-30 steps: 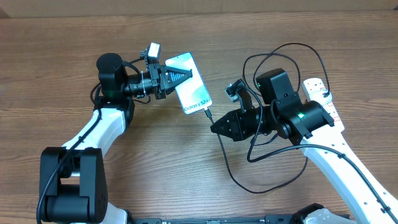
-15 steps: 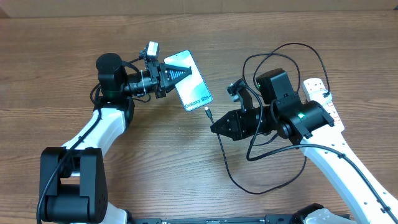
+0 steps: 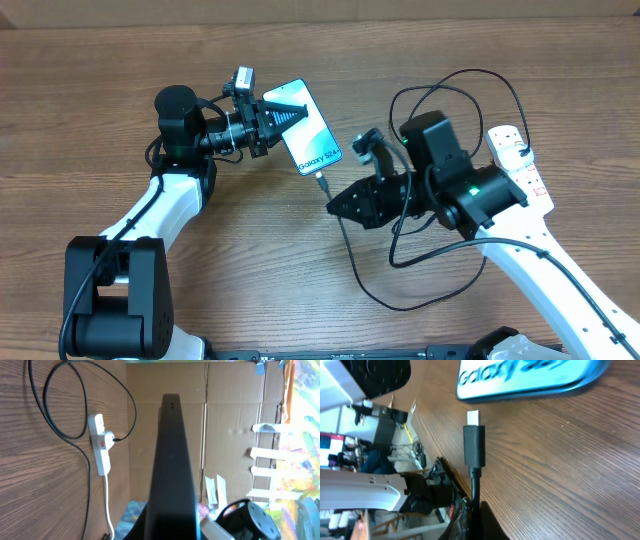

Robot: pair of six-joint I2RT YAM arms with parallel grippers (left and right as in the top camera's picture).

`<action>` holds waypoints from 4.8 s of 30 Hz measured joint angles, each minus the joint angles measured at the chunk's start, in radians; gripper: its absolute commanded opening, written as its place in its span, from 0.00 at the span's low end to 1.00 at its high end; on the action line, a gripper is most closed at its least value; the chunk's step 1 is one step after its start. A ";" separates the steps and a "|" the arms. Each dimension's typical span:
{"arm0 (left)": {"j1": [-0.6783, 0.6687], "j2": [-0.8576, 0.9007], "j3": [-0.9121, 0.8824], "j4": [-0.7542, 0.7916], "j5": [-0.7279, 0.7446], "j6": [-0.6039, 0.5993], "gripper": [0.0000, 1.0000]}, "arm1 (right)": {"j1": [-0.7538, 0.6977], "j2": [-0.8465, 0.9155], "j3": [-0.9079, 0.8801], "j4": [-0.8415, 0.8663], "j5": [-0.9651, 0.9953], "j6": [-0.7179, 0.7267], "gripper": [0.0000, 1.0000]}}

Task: Plug charger to phone and switch on socket
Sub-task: 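Carry the USB-C plug with the right gripper toward the phone's bottom edge, then align the USB-C plug under the phone's charging port, right gripper, then push the plug up into the phone port with the right gripper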

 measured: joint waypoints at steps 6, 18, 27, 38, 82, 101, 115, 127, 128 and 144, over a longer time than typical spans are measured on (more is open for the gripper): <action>0.000 0.000 0.000 0.000 0.002 -0.018 0.04 | 0.030 0.000 0.000 -0.001 0.098 0.019 0.04; 0.000 0.000 0.000 0.000 0.036 0.034 0.04 | 0.029 0.000 0.000 0.005 0.143 0.026 0.04; 0.000 0.000 0.000 0.000 0.038 0.061 0.04 | 0.030 0.000 0.000 0.005 0.144 0.026 0.04; 0.001 0.000 0.000 0.000 0.038 0.106 0.04 | 0.030 0.000 0.000 -0.040 0.144 0.026 0.04; 0.008 0.000 0.000 -0.001 0.039 0.084 0.04 | 0.030 0.000 0.000 -0.008 0.144 0.026 0.04; -0.008 0.000 0.002 0.000 0.026 0.089 0.04 | 0.030 0.000 0.000 0.000 0.142 0.026 0.04; -0.015 0.000 0.006 0.000 0.014 0.093 0.04 | 0.031 0.000 0.000 0.030 0.111 0.026 0.04; -0.014 0.000 0.013 0.003 0.077 0.177 0.05 | 0.034 0.000 -0.004 0.066 0.207 -0.032 0.04; -0.014 0.000 0.015 0.004 0.077 0.179 0.04 | 0.035 0.000 -0.005 0.074 0.209 -0.036 0.04; -0.007 0.000 0.030 0.003 0.059 0.181 0.04 | 0.038 0.000 -0.022 0.153 0.222 -0.045 0.04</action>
